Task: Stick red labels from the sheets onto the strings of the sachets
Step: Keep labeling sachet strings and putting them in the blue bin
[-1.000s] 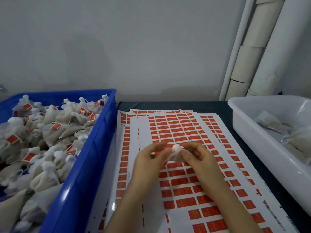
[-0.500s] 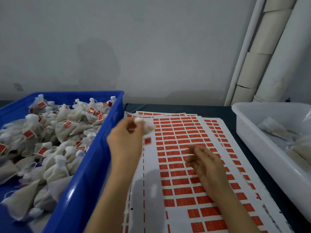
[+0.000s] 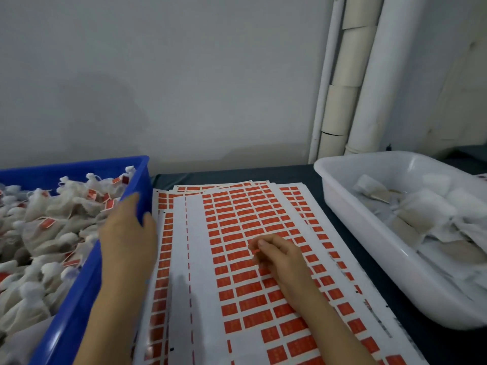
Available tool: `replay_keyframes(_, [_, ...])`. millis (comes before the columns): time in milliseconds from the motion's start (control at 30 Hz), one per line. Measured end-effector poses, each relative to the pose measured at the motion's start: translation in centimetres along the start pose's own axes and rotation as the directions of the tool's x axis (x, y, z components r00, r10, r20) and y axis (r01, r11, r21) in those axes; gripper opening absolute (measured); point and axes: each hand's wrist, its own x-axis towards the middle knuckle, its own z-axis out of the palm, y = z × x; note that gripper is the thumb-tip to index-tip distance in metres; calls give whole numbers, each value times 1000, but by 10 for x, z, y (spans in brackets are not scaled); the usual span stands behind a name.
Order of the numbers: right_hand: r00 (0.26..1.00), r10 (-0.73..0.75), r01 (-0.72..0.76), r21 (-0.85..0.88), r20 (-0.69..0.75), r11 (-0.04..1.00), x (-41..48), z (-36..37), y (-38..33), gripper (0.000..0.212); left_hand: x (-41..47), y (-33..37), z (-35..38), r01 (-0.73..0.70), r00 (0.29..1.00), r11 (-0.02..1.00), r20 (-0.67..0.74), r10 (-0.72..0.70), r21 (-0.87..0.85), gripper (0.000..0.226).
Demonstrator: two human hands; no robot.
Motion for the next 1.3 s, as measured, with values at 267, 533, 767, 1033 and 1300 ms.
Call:
replay_keyframes(267, [999, -34, 36, -154, 16, 987, -5, -1, -12, 33, -67, -24, 73, -218, 758, 896, 645, -93, 386, 62])
replay_keyframes(533, [977, -210, 207, -354, 31, 912, -23, -42, -87, 15, -62, -33, 91, -293, 770, 873, 637, -25, 389, 67])
replay_keyframes(767, [971, -166, 34, -585, -173, 810, -7, -109, -126, 14, -67, -37, 101, -294, 823, 863, 568, 10, 411, 66])
replay_keyframes(1033, [943, -4, -285, -811, -333, 511, 87, -173, -75, 30, -66, -38, 106, -262, 826, 842, 561, -57, 472, 80])
replay_keyframes(1300, [902, 109, -431, -887, -417, 169, 145, -209, -27, 56, -46, -32, 113, -325, 697, 763, 687, -206, 559, 80])
